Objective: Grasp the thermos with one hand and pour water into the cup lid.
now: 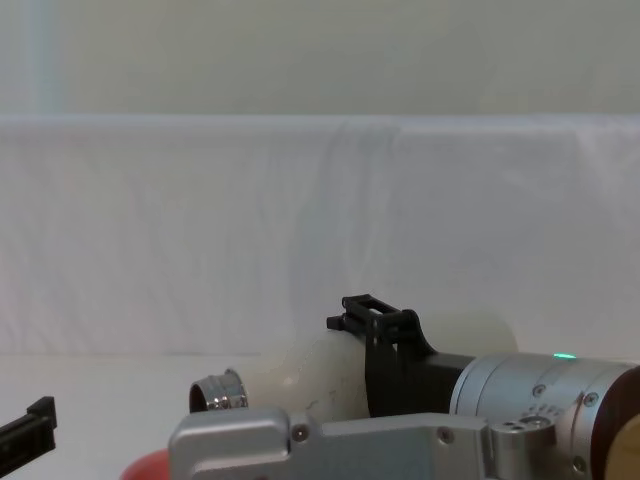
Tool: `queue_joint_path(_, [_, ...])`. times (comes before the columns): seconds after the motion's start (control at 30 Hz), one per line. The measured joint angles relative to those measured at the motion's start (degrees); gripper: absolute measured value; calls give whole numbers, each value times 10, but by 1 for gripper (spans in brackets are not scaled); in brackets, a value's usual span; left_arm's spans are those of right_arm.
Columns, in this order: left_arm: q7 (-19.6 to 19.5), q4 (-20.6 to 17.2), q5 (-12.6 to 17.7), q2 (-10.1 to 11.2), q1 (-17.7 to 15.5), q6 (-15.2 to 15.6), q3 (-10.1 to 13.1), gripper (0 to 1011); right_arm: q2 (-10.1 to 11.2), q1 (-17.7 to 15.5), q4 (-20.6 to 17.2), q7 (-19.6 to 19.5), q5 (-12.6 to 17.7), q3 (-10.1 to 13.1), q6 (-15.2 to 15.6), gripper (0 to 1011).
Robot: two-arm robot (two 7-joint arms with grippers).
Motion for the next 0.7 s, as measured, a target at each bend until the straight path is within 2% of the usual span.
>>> queue_joint_path(0.5, [0,0,0,0,0,0,0,1001,0,-1,-1,0,1,3,0,957])
queue_joint_path(0.7, [0,0,0,0,0,0,0,1001,-2,-7,-1,-5,13,10,0,957])
